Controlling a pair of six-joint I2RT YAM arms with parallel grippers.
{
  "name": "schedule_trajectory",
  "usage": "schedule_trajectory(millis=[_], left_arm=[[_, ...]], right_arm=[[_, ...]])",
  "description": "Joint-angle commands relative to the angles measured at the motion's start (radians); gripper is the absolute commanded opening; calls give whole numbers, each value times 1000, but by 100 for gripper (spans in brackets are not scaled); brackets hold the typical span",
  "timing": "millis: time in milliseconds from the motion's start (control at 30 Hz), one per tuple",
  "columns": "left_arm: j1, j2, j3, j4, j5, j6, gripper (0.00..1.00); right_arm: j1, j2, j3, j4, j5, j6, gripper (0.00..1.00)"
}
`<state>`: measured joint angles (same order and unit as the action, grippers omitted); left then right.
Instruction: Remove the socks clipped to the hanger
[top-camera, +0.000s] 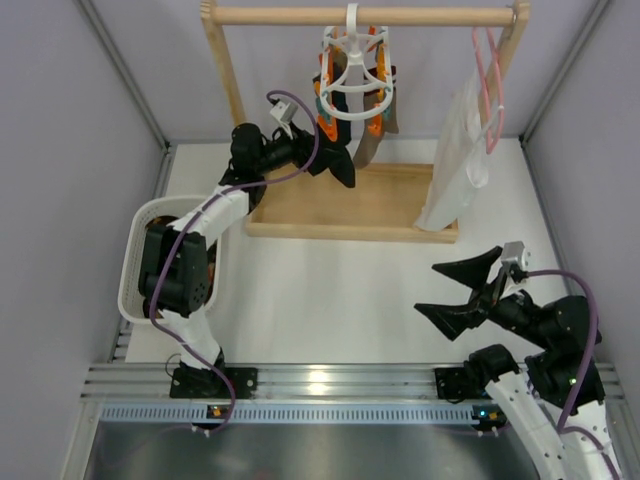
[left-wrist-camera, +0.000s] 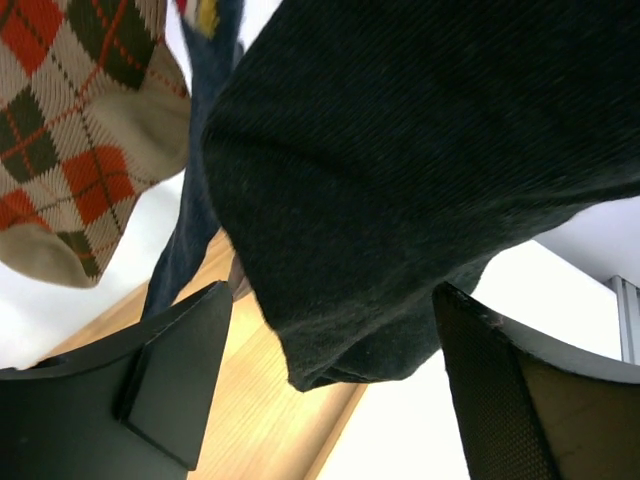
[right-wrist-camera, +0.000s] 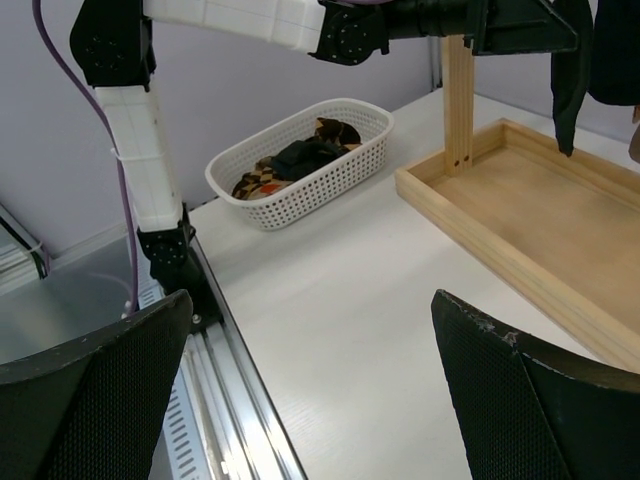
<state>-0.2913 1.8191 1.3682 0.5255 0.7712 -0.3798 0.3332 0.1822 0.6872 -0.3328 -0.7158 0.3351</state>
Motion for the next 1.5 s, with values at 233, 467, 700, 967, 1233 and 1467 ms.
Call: schedule_trajectory(millis=[233,467,700,967,1233,1467], left_arm=[[-26,-27,-12,151,-65,-64,10],[-58,-135,-144,149,-252,-56,0],[-132,-311,-345,149,-430,-33,0],[-203,-519,-511,149,-513,-45,0],[-298,-546,-538,148,-530,-42,0],[-491,-511,-518,148,-711,41,0]], right_arm=[[6,34,-20,100,-22,25,99],[7,14,-17,110,-5,50,100],[6,-1,11,106,9,74,99],[7,-23,58,58,26,77,99],[6,-30,83,55,58,123,99],[7,-20,120,23,114,133,99]])
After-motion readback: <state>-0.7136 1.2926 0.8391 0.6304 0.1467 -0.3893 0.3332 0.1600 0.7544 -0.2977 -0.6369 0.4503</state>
